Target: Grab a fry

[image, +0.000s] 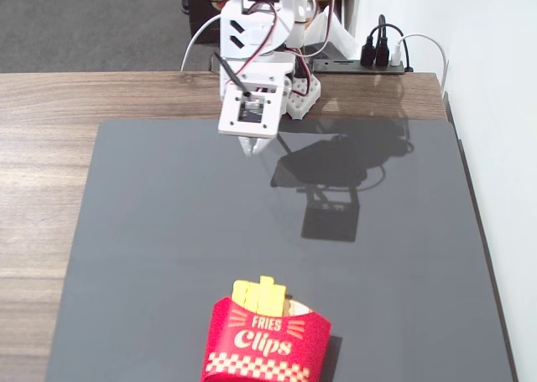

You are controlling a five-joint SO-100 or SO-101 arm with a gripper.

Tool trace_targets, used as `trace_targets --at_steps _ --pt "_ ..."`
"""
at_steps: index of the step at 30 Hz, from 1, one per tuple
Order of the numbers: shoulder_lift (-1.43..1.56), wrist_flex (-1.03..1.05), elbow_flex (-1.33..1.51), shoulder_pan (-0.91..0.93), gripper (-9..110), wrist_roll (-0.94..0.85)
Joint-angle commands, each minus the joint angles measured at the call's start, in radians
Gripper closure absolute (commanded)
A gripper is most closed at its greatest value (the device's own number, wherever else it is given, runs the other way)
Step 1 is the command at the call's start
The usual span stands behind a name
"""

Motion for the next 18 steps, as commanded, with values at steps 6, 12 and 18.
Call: trace_targets --at_steps 6,12,18 --pt "-0.290 -0.003 -0.319 0.017 101 0.031" --pt "-0.497 0.023 -0.526 0.018 100 0.035" --pt "-0.724 0.057 -0.756 0.015 100 0.012"
